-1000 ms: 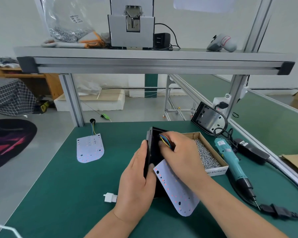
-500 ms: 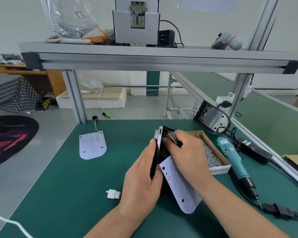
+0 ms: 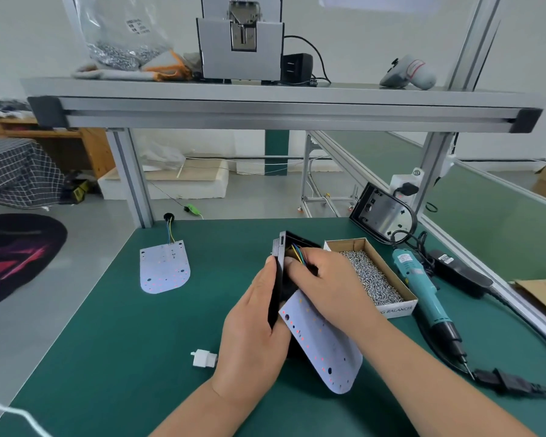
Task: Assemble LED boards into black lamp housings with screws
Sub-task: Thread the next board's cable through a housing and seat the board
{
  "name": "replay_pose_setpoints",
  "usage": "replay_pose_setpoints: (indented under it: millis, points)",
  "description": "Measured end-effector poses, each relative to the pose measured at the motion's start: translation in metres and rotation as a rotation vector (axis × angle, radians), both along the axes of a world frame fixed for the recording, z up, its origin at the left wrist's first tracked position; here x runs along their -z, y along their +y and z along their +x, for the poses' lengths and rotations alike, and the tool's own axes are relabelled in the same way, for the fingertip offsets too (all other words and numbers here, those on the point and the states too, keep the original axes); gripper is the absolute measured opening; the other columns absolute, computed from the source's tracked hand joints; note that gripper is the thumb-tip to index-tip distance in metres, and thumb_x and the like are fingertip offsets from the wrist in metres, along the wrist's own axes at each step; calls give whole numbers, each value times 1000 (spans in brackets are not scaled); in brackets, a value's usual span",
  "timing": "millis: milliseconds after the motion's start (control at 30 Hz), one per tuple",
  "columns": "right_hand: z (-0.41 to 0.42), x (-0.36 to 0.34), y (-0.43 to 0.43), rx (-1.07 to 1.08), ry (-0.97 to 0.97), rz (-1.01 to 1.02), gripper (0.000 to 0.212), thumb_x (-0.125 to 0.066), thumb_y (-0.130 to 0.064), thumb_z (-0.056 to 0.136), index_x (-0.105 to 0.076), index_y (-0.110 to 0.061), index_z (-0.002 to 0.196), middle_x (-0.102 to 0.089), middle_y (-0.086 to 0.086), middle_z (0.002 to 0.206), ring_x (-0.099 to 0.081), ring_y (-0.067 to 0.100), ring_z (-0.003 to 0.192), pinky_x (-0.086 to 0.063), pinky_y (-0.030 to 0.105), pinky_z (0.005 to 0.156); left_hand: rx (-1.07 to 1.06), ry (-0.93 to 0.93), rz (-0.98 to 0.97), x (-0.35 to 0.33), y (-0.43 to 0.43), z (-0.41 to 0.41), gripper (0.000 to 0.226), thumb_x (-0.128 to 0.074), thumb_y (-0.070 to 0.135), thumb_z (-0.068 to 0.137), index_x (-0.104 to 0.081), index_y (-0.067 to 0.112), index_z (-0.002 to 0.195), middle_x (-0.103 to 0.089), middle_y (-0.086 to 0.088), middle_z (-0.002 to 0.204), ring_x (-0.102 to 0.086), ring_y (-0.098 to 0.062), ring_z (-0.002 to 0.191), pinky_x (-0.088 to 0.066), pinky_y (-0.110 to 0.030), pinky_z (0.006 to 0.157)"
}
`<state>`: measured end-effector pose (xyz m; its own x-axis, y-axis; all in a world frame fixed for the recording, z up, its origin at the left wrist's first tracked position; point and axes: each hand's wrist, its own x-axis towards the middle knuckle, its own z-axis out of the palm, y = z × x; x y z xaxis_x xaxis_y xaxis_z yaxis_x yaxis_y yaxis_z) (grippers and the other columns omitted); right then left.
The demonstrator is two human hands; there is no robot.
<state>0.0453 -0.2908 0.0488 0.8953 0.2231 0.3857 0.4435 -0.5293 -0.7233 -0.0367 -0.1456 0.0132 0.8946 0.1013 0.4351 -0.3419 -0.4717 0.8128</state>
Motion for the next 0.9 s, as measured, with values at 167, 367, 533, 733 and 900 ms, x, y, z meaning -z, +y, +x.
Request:
replay_pose_setpoints:
  millis: [167, 367, 533, 733, 900]
  points:
    - [4, -2, -2, -53, 19, -65, 37, -53, -52, 98, -54, -22, 77, -60, -4, 66, -48, 6, 57, -46, 40, 60, 3, 15, -10, -3, 0, 1, 79, -52, 18, 88, -25, 59, 150, -30, 56, 147, -36, 25, 137, -27, 3, 104]
    - [3, -2, 0, -1, 35, -228, 45, -35, -66, 95, -61, -29, 98, -70, -9, 85, -64, 13, 81, -54, 39, 75, 16, 42, 21, -1, 1, 4, 89, -54, 5, 88, -27, 61, 151, -38, 44, 154, -34, 20, 142, -28, -1, 110]
    - [0, 4, -1, -82, 83, -59, 28, -54, -54, 99, -66, -33, 113, -72, -10, 90, -65, 8, 81, -54, 35, 78, 9, 126, -155, 2, 5, 13, 71, -54, 26, 96, -33, 77, 142, -48, 44, 148, -45, 15, 139, -40, -19, 111]
    - [12, 9, -14, -259, 210, 59, 49, -74, -18, 88, -67, -27, 137, -73, -9, 99, -68, 17, 89, -56, 33, 85, 2, 165, -336, 11, 15, 21, 63, -54, 11, 102, -52, 58, 143, -69, 27, 131, -64, 1, 122, -50, -34, 99]
    - [24, 7, -28, -230, 259, 330, 34, -76, -21, 82, -76, -35, 114, -71, -10, 85, -61, 11, 76, -50, 24, 66, 92, 185, -465, 10, 17, 25, 48, -57, 8, 103, -63, 42, 137, -74, 11, 126, -70, -13, 114, -57, -36, 95]
